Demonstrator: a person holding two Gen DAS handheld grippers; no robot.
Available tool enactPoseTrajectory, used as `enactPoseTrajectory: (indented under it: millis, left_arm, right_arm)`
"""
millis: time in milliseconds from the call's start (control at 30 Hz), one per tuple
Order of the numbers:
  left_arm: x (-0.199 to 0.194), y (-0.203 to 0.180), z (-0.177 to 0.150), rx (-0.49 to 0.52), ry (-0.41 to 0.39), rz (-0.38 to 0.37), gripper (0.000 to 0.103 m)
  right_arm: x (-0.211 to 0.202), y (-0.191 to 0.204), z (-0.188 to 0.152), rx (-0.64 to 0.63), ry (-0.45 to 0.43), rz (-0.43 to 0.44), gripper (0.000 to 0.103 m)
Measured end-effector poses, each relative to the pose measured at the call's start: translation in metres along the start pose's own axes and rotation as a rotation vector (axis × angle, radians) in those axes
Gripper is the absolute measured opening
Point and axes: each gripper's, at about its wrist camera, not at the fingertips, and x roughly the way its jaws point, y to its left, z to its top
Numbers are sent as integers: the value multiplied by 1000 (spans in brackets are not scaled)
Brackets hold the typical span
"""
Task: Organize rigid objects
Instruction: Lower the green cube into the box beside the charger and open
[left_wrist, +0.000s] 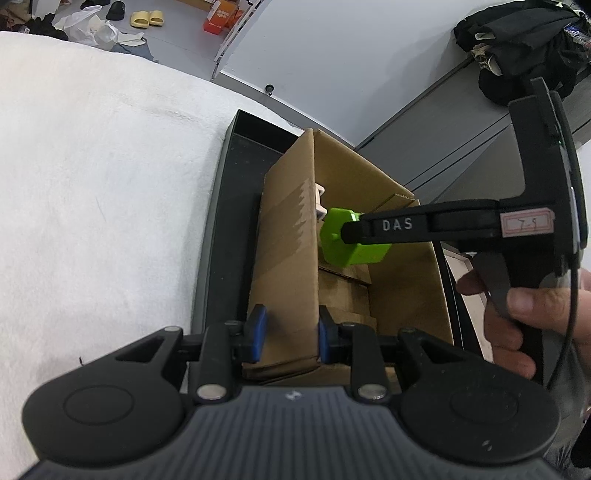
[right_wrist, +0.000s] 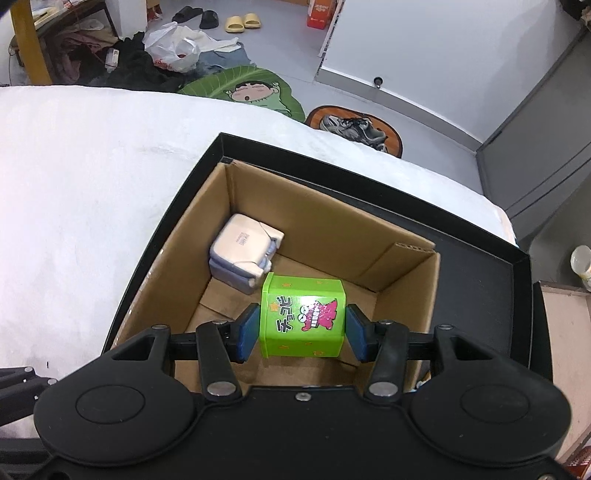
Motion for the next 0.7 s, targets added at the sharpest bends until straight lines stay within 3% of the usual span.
enactPoseTrajectory:
  millis: [267,400,533,600,700]
  left_arm:
    - [-1,2,0,-6,-3,-6,26]
    - [-1,2,-1,-7,-4,-5,26]
    - [-1,2,-2,-5,-5,-4,26]
    - [-1,2,-2,-5,-5,-3,26]
    - [-1,2,-2,-2,-5,-1,26]
  right_arm:
    - [-16,-5,2,3,-65,14,53]
    - [-28,-14,-1,11,-76,13,66]
    - [-41,-23,-7,13,-79,8,72]
    - [-49,-28,-10,19,-84,-2,85]
    - [-62,-37,-17,30,-98,-4,90]
